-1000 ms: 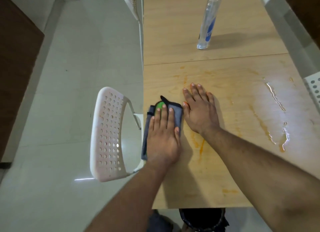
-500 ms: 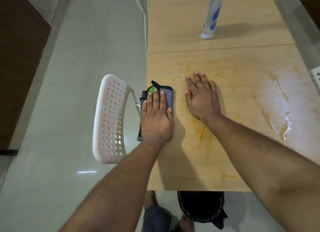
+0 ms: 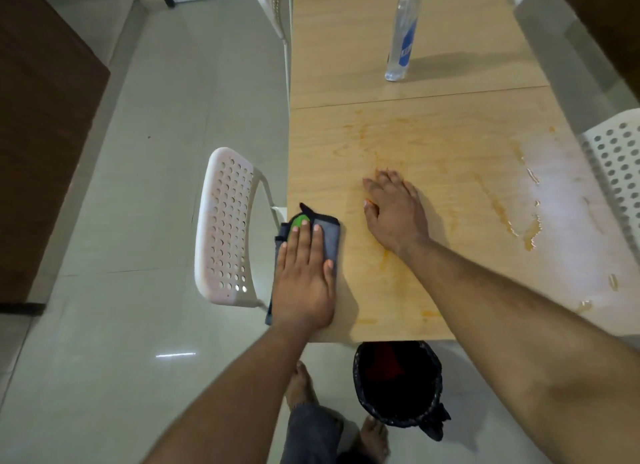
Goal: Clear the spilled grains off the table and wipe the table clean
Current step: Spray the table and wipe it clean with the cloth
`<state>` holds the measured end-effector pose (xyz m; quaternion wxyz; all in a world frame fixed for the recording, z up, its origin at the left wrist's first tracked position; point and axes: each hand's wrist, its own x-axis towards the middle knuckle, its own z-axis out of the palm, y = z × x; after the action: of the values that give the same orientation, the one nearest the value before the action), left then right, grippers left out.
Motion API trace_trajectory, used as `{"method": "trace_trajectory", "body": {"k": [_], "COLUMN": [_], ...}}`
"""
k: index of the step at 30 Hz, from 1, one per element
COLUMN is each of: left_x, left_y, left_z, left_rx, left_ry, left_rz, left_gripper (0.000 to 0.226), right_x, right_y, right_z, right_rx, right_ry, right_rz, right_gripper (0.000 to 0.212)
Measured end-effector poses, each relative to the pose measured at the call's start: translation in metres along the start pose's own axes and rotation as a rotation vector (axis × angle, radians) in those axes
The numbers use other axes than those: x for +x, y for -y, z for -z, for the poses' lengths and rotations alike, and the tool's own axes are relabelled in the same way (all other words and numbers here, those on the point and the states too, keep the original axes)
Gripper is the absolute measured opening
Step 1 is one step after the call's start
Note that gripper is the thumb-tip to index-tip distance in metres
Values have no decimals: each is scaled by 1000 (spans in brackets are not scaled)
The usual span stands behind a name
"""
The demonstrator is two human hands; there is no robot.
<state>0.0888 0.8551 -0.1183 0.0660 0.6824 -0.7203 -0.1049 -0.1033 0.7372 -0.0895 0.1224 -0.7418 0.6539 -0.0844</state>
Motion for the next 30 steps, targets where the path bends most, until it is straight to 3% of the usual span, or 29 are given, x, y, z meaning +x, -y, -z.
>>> {"method": "trace_trajectory", "body": {"k": [4,8,16,19,26,30], "left_x": [43,21,-78,-61,7,-29], "left_y": [-4,-30,-23,-7,-20,-55], "left_z": [1,-7,-4,-2,-8,-15], "left_rx": [19,22,38,36,70,55], "left_ry": [3,-15,42,40,-4,-9], "left_rz": [133,80,-42,-49,163,53], "left_gripper": [69,69,66,66,70,69], "right_x": [-67,-104,-106,-106,-103,-107], "right_y": [-15,-36,-33,-30,-33,-34], "right_z": [-5,-19,-19,-21,-27,-24], "right_rx": [-29,-47,-71,-92,-104,-80], "right_ry": [-17,-51,-56,-58,-84,-96], "right_rz": [80,69,63,55,61,60], "right_gripper": [52,56,56,56,56,56]}}
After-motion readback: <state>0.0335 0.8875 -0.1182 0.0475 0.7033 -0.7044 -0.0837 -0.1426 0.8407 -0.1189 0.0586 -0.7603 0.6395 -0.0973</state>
